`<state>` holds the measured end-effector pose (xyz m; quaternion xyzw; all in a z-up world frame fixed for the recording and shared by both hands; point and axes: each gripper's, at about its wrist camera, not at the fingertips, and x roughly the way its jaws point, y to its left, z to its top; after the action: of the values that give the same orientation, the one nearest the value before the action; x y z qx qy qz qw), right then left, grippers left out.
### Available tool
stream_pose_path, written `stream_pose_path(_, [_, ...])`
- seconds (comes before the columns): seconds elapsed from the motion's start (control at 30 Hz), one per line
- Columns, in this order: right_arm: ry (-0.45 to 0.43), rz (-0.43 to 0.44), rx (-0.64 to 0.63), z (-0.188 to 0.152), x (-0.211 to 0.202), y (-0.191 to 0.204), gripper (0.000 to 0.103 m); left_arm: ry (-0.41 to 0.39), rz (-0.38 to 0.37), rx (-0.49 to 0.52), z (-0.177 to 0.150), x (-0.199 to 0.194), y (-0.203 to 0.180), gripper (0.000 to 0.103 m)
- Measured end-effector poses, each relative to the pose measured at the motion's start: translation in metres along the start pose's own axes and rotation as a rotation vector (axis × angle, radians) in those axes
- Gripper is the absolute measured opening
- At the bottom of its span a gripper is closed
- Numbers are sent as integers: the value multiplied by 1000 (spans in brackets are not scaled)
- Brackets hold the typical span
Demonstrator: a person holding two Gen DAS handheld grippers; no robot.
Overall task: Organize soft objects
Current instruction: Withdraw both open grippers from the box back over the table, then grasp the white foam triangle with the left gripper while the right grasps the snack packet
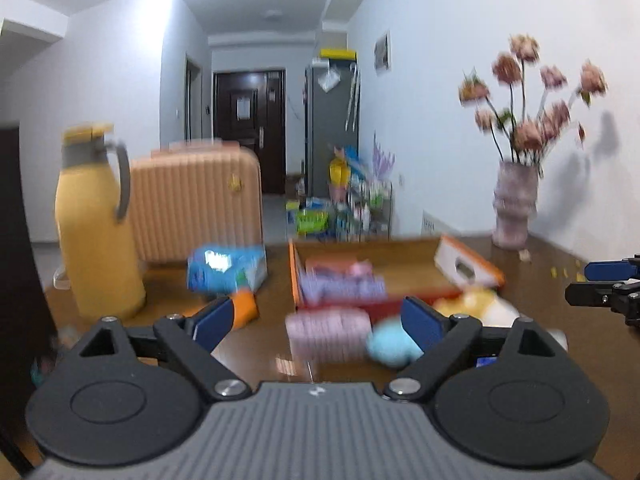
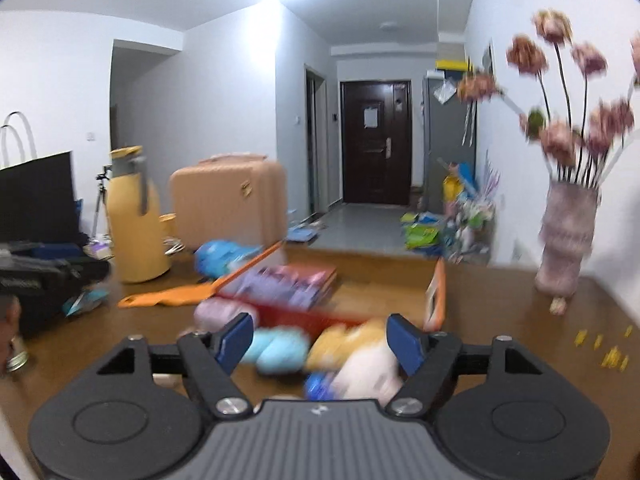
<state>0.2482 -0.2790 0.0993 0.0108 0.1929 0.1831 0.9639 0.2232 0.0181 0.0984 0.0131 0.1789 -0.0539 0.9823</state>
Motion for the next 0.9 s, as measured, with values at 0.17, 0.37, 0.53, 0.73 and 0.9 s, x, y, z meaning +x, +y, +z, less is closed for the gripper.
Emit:
stream_pose_path(0.17, [19,9,55,-67,-26,19,73,84,-18,19,-49,-10,-19,92])
stream_pose_path(0.37, [63,-57,66,-91,-28,9,73,144,-72,54,-60,11,-42,92])
stream_pose_path(0.53, [29,-103,113,-83,-17,-14,72,131,-96,62,-54,33,-58,92])
stream_pose_path(0.73, [58,-175,95,-79,15,-26,72,154,17,37,-46,74,-31,92])
stream_pose_path(0.9, [22,-128,81,-68,31,-22,71,196,79,-8,-47,97,2,92])
